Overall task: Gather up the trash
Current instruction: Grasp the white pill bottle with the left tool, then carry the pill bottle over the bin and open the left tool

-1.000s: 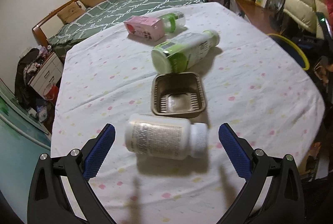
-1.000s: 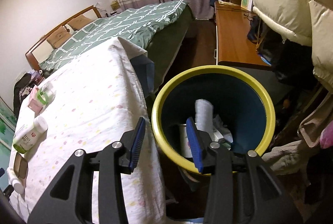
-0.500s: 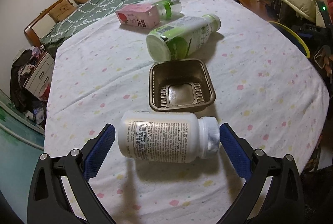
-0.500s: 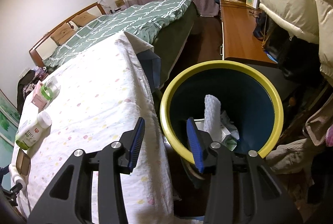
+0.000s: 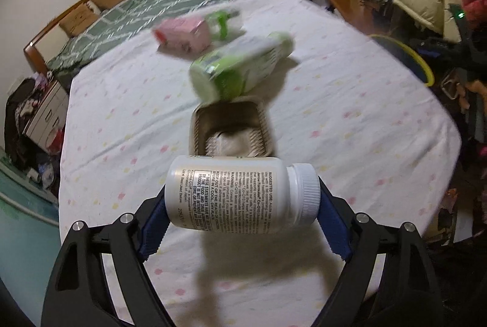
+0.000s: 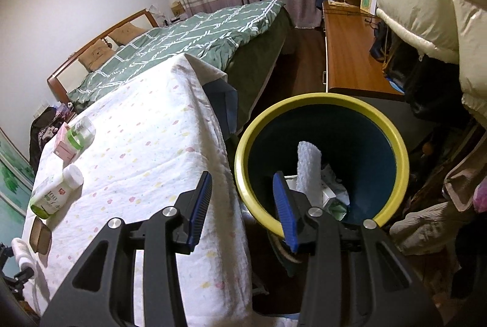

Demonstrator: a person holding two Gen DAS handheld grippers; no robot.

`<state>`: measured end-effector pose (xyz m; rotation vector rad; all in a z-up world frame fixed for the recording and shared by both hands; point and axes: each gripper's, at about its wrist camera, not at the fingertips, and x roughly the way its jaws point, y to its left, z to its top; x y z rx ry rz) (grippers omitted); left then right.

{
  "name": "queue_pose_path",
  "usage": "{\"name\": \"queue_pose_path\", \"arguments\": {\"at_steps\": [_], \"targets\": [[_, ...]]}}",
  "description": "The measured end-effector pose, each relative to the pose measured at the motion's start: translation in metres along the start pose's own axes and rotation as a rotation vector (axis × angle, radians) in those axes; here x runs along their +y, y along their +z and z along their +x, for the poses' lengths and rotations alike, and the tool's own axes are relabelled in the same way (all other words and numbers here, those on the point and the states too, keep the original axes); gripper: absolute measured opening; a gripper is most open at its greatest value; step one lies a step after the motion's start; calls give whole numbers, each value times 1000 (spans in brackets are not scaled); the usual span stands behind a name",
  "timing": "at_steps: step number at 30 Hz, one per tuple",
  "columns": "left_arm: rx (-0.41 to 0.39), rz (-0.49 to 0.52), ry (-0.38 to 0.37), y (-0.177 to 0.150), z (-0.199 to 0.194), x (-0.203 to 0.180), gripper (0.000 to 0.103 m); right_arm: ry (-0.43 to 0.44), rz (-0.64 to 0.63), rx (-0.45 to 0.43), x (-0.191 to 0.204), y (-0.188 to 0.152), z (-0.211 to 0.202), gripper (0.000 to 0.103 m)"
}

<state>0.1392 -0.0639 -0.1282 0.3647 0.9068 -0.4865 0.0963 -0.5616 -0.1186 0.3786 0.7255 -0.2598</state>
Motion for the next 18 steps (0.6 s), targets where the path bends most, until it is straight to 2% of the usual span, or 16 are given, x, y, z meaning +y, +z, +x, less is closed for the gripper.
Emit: {"name": "queue_pose_path", "arguments": {"at_steps": [7, 18], "targets": [[-84, 83, -75, 46, -14, -48, 84, -20, 7, -33, -21, -1, -21, 40], [-126, 287, -266, 155, 25, -183, 84, -117, 30, -72, -75, -18, -60, 40]]}}
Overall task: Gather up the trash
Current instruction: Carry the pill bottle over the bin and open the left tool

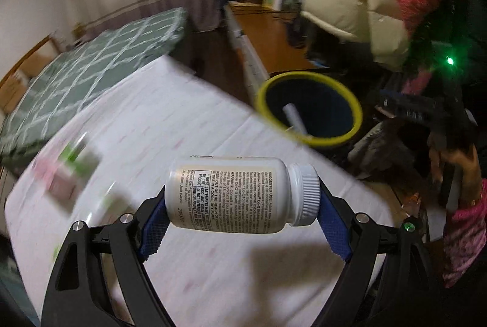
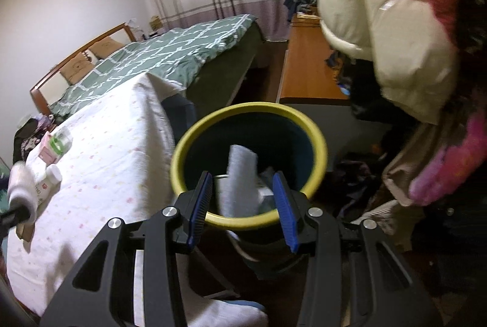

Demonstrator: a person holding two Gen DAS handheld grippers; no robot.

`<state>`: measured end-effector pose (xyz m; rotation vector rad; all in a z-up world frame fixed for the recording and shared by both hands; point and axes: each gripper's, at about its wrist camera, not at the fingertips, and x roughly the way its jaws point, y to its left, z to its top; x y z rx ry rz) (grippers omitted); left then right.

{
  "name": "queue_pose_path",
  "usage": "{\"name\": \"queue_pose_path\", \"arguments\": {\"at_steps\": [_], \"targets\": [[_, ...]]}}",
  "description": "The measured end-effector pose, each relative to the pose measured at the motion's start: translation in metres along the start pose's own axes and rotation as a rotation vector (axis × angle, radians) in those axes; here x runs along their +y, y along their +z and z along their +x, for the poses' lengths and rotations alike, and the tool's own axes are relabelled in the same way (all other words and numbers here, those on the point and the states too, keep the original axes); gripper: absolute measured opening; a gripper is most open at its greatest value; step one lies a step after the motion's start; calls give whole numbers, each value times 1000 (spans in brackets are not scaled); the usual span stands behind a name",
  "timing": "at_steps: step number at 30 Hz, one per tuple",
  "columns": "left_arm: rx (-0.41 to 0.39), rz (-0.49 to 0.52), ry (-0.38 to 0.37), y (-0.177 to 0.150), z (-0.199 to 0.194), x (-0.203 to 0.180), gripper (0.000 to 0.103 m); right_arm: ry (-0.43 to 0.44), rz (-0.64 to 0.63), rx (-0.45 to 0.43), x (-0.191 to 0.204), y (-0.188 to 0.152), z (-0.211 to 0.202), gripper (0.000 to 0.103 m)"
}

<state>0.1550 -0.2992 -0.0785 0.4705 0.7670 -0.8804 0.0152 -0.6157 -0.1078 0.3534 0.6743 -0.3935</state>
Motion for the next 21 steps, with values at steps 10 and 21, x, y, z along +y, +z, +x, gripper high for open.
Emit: {"name": "queue_pose_path", "arguments": {"at_steps": [10, 21], "targets": [[40, 87, -134, 95, 93, -73, 84, -64, 37, -14, -38, -9, -13, 40], [31, 21, -112, 120, 142, -90, 94, -96, 30, -8, -41, -10, -16, 46]]}}
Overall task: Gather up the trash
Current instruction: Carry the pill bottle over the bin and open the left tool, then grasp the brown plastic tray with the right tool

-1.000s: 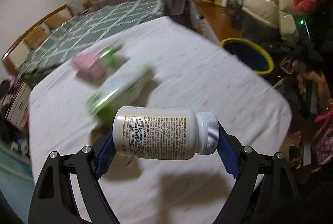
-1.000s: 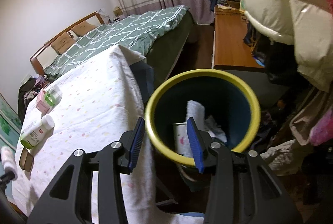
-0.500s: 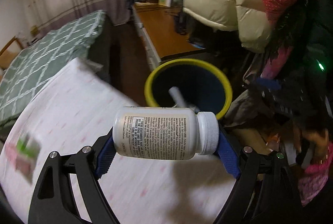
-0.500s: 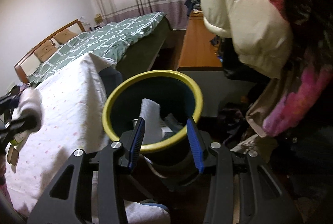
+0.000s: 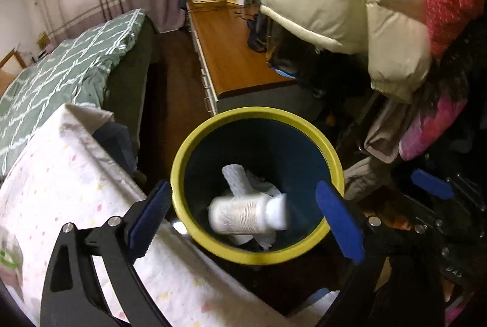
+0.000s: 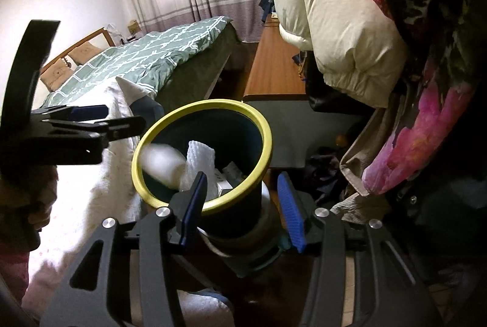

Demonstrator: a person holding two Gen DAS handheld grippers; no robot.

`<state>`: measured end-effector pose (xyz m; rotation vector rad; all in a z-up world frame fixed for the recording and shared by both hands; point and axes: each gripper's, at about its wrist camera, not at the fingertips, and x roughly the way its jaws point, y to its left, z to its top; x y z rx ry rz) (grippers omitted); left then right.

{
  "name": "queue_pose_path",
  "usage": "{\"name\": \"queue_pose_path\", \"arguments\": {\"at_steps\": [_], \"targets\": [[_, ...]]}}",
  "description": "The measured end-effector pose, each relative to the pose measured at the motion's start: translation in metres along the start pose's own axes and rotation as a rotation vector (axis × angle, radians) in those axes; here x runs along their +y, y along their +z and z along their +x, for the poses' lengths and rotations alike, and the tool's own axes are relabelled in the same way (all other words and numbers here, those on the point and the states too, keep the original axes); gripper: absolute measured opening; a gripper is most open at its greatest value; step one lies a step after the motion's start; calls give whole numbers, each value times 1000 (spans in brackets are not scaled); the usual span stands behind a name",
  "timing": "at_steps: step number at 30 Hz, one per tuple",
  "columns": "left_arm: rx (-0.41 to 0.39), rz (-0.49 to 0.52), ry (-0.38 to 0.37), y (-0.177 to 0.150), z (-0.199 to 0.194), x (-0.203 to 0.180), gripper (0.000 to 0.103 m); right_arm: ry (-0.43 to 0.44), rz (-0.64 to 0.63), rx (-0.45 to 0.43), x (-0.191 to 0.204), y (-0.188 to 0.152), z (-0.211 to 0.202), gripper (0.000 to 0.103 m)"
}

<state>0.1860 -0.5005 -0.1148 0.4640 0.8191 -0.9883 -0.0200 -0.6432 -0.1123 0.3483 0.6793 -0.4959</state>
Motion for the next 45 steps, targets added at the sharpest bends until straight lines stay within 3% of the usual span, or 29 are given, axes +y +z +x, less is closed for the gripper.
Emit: {"name": "queue_pose_path", "arguments": {"at_steps": [7, 11, 15, 20, 26, 32, 39, 45], "targets": [[-72, -98, 71, -38, -71, 40, 98, 29, -29, 17, 19, -1, 7, 47], [-122, -207, 113, -80, -123, 76, 98, 56, -60, 29, 40, -3, 11, 47], [-156, -300, 188, -131, -175, 111, 98, 77, -102, 34, 62, -5, 10, 47], [-210, -402, 337, -197, -244, 150, 98, 116, -165, 40, 99, -7, 8, 47], [-237, -517, 511, -272, -313, 186, 98, 216, -292, 54, 175, -14, 5, 47], [-261, -611, 615, -328, -356, 207, 98, 375, -429, 92, 266, -32, 1, 47], [-291, -659, 703, -364, -391, 219, 98, 541, -556, 137, 364, -65, -12, 47], [-293, -680, 713, -375, -398, 224, 98, 576, -613, 190, 421, -83, -11, 47]]}}
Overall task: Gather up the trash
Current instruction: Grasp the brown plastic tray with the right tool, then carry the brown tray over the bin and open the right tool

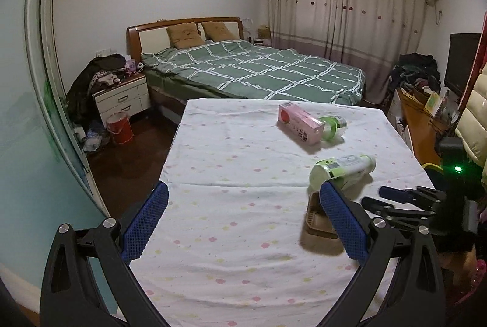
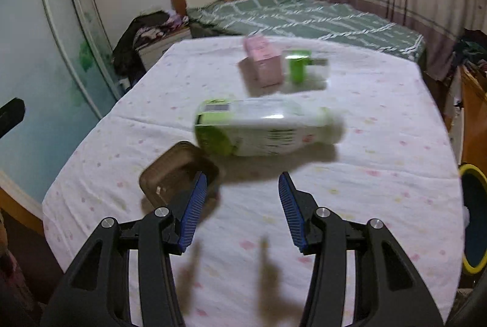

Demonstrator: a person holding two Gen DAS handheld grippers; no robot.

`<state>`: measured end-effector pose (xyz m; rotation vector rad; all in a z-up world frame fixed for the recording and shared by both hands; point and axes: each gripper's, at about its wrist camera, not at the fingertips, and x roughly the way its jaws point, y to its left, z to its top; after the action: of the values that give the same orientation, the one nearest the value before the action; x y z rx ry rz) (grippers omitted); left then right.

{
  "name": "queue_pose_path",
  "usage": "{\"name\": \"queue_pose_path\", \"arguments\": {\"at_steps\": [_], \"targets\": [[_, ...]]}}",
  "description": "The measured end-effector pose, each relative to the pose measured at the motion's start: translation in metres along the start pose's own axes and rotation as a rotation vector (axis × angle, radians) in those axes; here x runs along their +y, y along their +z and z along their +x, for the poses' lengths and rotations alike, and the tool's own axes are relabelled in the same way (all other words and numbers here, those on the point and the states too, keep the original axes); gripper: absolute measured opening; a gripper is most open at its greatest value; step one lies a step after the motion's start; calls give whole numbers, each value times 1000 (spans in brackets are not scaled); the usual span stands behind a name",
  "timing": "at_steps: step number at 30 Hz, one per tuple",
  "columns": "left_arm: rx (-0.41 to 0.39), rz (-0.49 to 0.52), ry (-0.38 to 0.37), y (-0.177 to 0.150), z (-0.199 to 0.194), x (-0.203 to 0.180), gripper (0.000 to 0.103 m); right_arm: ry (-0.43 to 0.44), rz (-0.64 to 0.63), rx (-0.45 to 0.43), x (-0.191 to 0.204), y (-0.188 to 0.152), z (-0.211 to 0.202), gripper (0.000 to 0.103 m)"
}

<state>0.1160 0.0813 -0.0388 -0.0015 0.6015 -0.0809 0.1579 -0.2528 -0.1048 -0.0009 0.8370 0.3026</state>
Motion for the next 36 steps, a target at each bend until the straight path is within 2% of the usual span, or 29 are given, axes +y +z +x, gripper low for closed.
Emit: {"name": "queue_pose_path", "arguments": {"at_steps": [6, 12, 14, 16, 23, 27, 33, 36], "targets": [[20, -4, -20, -5, 8, -1, 98, 11, -9, 79, 20, 4, 29, 47], [31, -6, -38, -7, 17, -4, 98, 27, -25, 128, 27, -3, 39, 23], [33, -1, -42, -7, 18, -6, 98, 44, -16, 134, 25, -6, 38, 10], [35, 1, -49, -7, 19, -9, 98, 60, -7, 132, 21, -7, 37, 6], [39, 9, -61, -5, 22, -18, 98, 65, 4, 101, 7, -14, 17, 4], [38, 25, -71, -4, 22, -26, 98, 46, 45, 69, -15, -19, -1, 4], [53, 57, -127, -3, 31, -42, 98, -38, 151, 11, -74, -29, -38, 4], [72, 68, -159, -4, 41, -52, 98, -114, 245, -34, -121, -36, -63, 4]]}}
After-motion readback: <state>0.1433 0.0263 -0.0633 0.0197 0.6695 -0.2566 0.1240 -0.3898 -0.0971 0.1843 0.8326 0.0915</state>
